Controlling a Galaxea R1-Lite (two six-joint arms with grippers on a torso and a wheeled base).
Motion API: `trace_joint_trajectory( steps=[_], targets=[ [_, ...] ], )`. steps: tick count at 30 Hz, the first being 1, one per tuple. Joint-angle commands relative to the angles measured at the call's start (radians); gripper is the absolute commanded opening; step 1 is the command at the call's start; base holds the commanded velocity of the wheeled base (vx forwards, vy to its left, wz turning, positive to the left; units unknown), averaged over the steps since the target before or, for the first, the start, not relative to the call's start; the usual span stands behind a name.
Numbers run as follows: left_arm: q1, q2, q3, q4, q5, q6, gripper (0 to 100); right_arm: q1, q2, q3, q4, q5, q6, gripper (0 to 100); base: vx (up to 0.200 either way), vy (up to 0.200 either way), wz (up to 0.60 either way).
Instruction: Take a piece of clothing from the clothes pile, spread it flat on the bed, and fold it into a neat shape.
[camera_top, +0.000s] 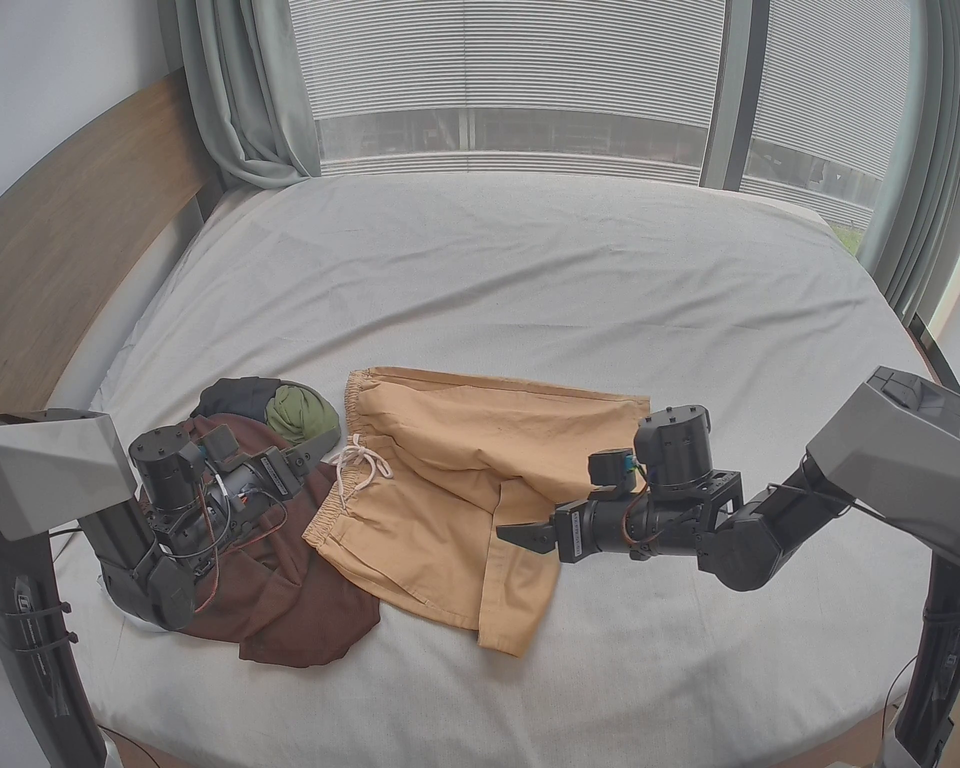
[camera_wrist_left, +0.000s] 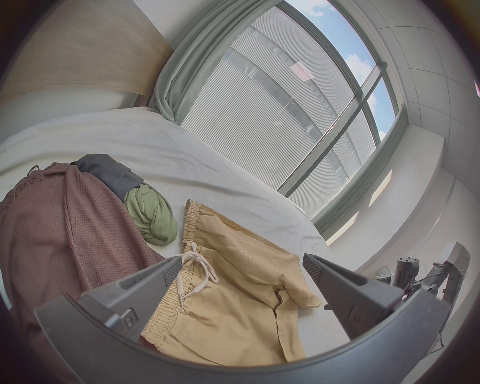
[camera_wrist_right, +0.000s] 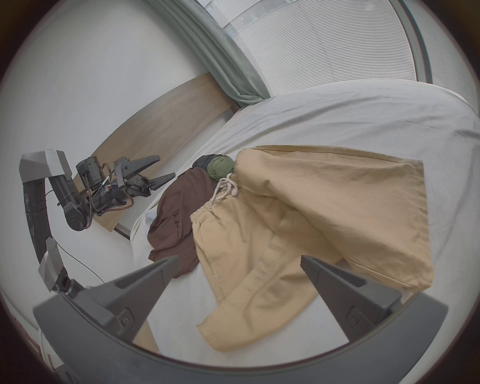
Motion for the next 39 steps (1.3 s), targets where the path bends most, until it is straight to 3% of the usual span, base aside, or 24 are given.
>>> trace_joint_trajectory(
  steps=[1,7,12,19,30,39],
  targets=[
    [0.001,0.004,-0.001,-0.001,0.000,0.001,100,0.041,-0.003,-0.059,0.039,-0.009,-0.007,100,0.000,0.000,0.00],
    [-0.003,0.004,0.010,-0.001,-0.005,-0.001,100,0.061,0.010,-0.093,0.072,-0.032,-0.007,100,0.000,0.000,0.00],
    [-0.055,0.015,0.080,-0.002,-0.065,-0.007,100,0.035,0.046,-0.071,0.034,-0.048,0.001,100,0.000,0.000,0.00],
    [-0.115,0.081,0.106,-0.018,-0.086,-0.007,100,-0.036,0.042,0.052,-0.138,-0.046,0.010,100,0.000,0.000,0.00],
    [-0.232,0.107,0.094,-0.018,-0.089,-0.077,100,-0.166,0.010,0.251,-0.475,0.003,0.153,100,0.000,0.000,0.00],
    [-0.319,0.180,0.048,-0.016,-0.088,-0.105,100,-0.242,0.007,0.305,-0.635,0.043,0.257,100,0.000,0.000,0.00]
  ],
)
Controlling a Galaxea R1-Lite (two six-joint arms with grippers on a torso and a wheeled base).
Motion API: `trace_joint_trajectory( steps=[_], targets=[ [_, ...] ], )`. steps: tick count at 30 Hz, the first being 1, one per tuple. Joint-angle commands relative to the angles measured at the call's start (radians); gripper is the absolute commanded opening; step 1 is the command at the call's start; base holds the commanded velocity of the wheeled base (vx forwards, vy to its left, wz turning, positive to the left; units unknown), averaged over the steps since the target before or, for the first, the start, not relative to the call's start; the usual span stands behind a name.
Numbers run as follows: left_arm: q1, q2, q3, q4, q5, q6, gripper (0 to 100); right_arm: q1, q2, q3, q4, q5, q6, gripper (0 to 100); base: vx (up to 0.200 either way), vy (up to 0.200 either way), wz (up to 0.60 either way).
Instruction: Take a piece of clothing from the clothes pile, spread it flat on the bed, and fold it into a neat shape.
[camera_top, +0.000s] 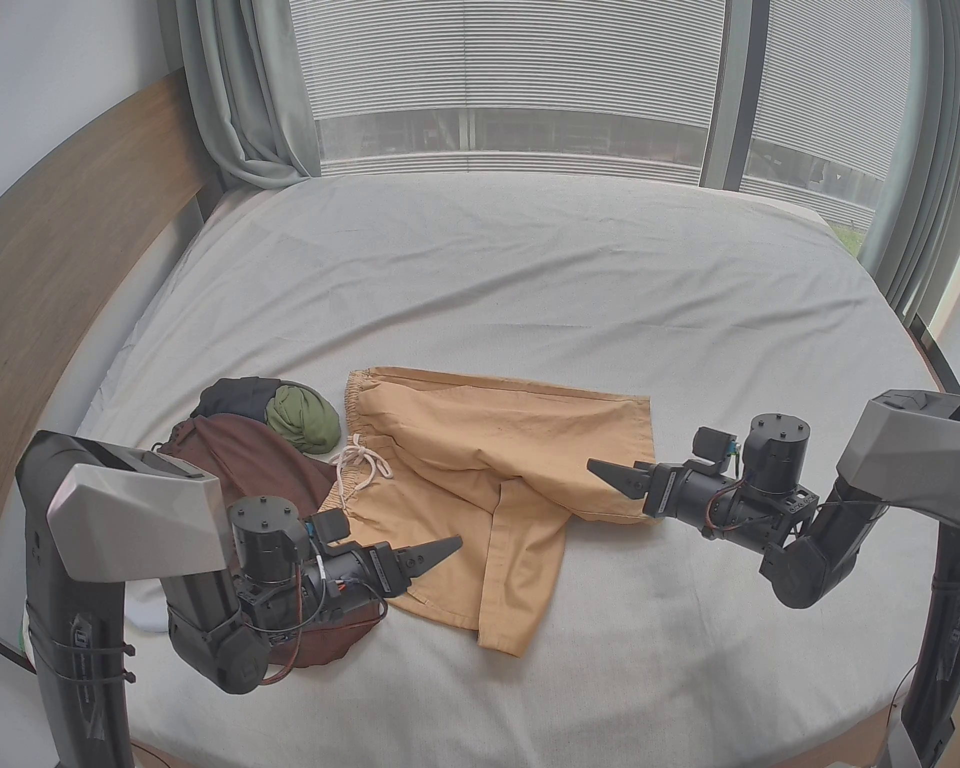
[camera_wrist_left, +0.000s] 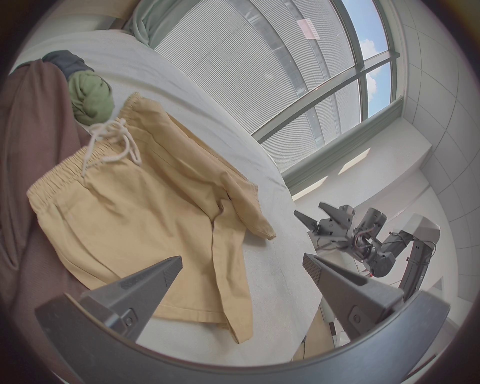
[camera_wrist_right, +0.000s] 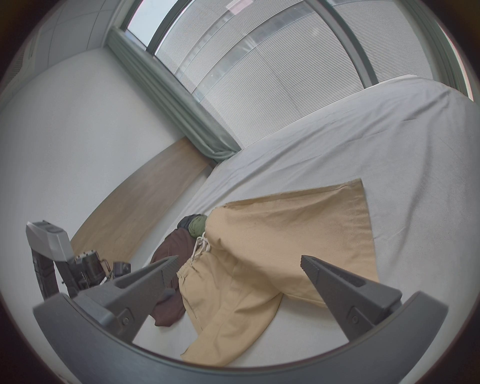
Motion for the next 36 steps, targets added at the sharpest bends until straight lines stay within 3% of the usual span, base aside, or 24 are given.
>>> trace_joint_trajectory(
  steps=[1,13,36],
  targets=[
    [-0.045,0.058,-0.029,0.000,-0.001,-0.005,100,-0.046,-0.002,0.025,-0.040,0.019,0.024,100,0.000,0.000,0.00],
    [-0.116,0.115,-0.130,0.054,0.001,-0.050,100,-0.120,-0.006,0.019,-0.063,0.068,0.057,100,0.000,0.000,0.00],
    [-0.177,0.148,-0.271,0.244,0.018,-0.043,100,-0.121,-0.036,0.017,-0.086,0.082,0.096,100,0.000,0.000,0.00]
  ],
)
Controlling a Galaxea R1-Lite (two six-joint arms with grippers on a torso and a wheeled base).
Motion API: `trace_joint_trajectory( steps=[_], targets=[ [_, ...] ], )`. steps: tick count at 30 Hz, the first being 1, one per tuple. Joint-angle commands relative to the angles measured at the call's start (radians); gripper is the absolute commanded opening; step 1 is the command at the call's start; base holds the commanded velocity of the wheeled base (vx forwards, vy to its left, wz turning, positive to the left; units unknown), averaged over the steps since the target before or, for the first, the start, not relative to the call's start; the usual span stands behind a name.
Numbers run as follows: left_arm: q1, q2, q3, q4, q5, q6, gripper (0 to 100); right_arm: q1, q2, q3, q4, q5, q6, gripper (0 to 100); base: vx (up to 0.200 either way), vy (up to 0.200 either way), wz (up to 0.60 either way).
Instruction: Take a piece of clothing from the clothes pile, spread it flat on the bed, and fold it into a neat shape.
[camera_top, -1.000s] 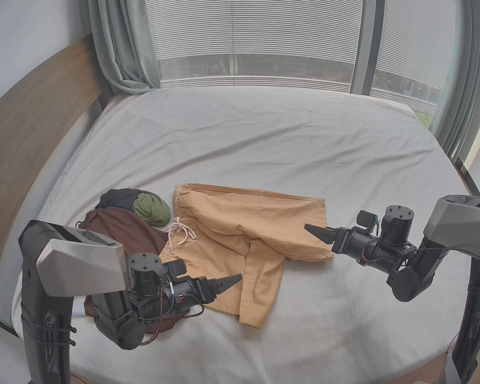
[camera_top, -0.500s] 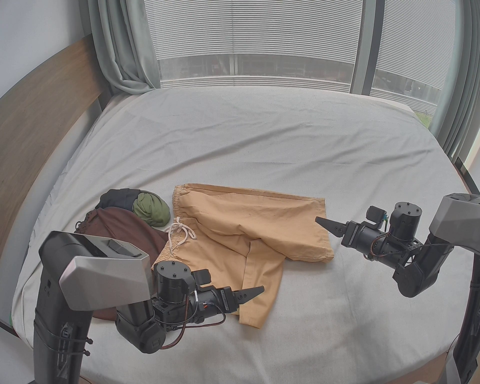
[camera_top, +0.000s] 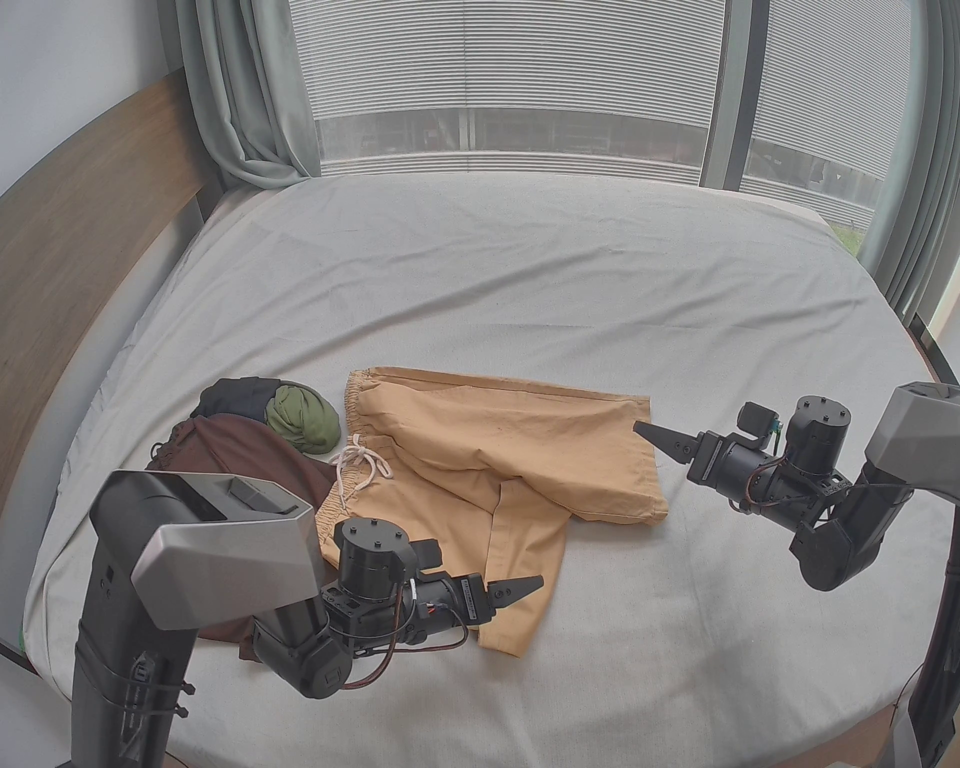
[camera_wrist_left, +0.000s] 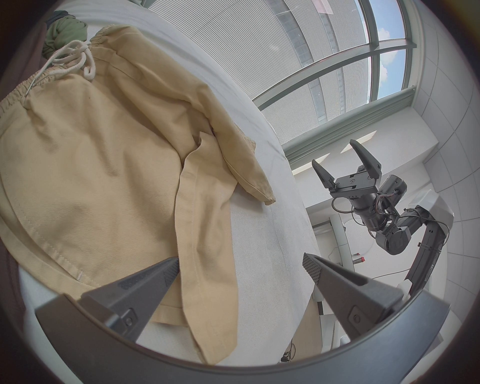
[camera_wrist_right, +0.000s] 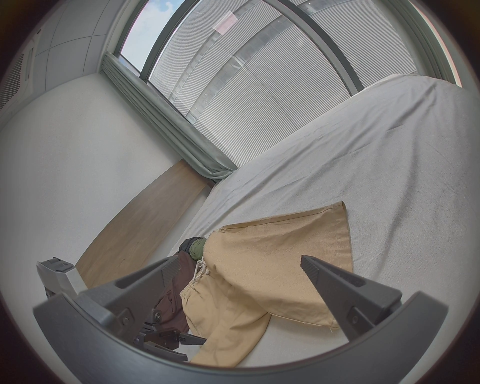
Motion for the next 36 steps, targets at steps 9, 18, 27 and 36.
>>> trace_joint_trajectory(
  steps=[9,18,27,36],
  targets=[
    [-0.012,0.032,-0.050,0.036,0.001,0.000,0,0.001,-0.005,-0.002,-0.037,0.000,0.022,100,0.000,0.000,0.00],
    [-0.023,0.021,-0.083,0.050,0.034,0.001,0,0.001,-0.022,0.000,-0.054,0.002,0.031,100,0.000,0.000,0.00],
    [-0.120,0.001,-0.129,0.059,0.032,0.005,0,0.001,-0.024,0.000,-0.056,0.000,0.031,100,0.000,0.000,0.00],
    [-0.196,0.021,-0.229,0.146,0.024,0.006,0,-0.001,-0.022,0.000,-0.056,0.000,0.031,100,0.000,0.000,0.00]
  ],
)
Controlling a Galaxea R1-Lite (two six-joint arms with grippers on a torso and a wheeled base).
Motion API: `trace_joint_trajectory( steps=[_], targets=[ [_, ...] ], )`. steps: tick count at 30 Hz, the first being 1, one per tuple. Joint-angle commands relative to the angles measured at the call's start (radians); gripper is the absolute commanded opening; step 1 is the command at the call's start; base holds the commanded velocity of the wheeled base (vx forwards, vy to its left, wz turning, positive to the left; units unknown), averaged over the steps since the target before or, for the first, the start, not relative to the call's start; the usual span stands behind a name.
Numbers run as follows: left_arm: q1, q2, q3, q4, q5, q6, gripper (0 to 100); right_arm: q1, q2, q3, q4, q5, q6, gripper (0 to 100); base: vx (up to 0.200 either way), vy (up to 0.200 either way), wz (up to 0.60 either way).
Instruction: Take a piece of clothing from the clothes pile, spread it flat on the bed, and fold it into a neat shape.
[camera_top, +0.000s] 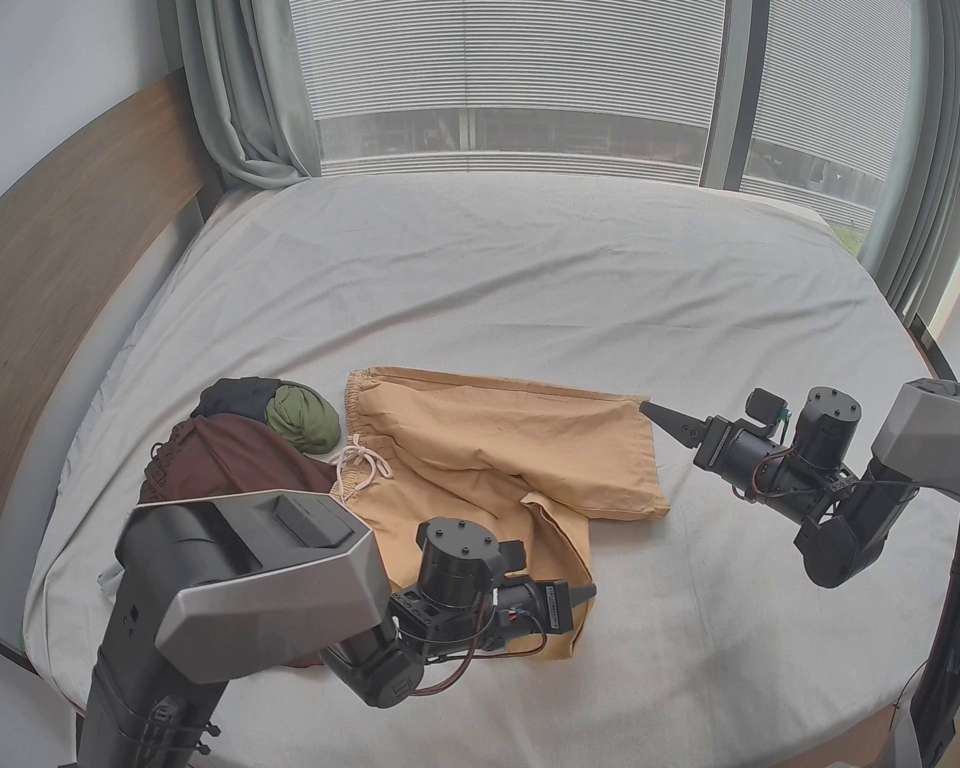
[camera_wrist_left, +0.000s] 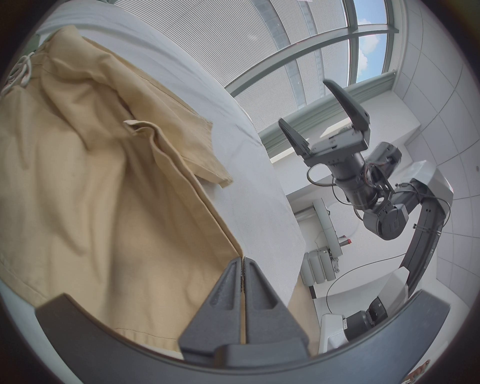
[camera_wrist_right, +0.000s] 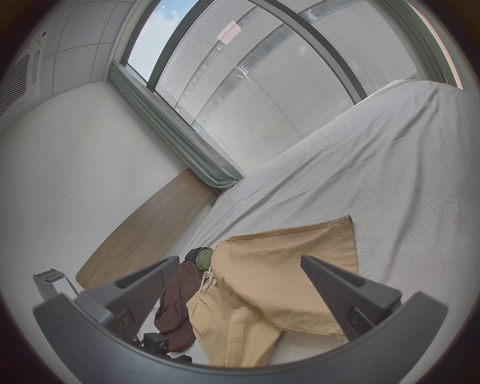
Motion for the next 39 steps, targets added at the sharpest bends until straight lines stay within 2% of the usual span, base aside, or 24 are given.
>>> trace_joint_trajectory(
  steps=[1,10,11,17,23,29,30,33,37,39],
  targets=[
    [-0.034,0.017,-0.046,0.018,-0.002,0.000,0,0.000,0.001,0.000,0.000,0.000,0.000,100,0.000,0.000,0.00],
    [-0.045,0.060,-0.075,0.035,-0.002,0.000,0,0.002,0.003,0.000,-0.001,0.000,0.000,100,0.000,0.000,0.00],
    [-0.045,0.060,-0.075,0.035,-0.002,0.000,100,0.002,0.003,0.000,-0.001,0.000,0.000,100,0.000,0.000,0.00],
    [-0.042,0.043,-0.090,0.007,0.009,0.000,100,0.002,0.012,0.011,-0.001,0.000,-0.003,100,0.000,0.000,0.00],
    [0.012,-0.075,-0.007,-0.051,0.038,0.000,100,0.020,0.018,0.054,-0.001,0.001,-0.020,100,0.000,0.000,0.00],
    [0.116,-0.169,0.123,-0.114,0.064,0.003,100,0.046,0.095,0.098,-0.003,0.001,-0.175,100,0.000,0.000,0.00],
    [0.120,-0.170,0.126,-0.116,0.064,0.003,100,0.046,0.096,0.100,-0.003,0.003,-0.180,100,0.000,0.000,0.00],
    [0.205,-0.213,0.221,-0.168,0.062,0.005,100,0.069,0.110,0.123,-0.003,0.031,-0.273,100,0.000,0.000,0.00],
    [0.314,-0.224,0.307,-0.212,0.053,0.037,100,0.085,0.159,0.080,0.017,0.034,-0.379,100,0.000,0.000,0.00],
    [0.322,-0.224,0.313,-0.220,0.053,0.038,100,0.088,0.167,0.067,0.020,0.034,-0.393,100,0.000,0.000,0.00]
  ],
)
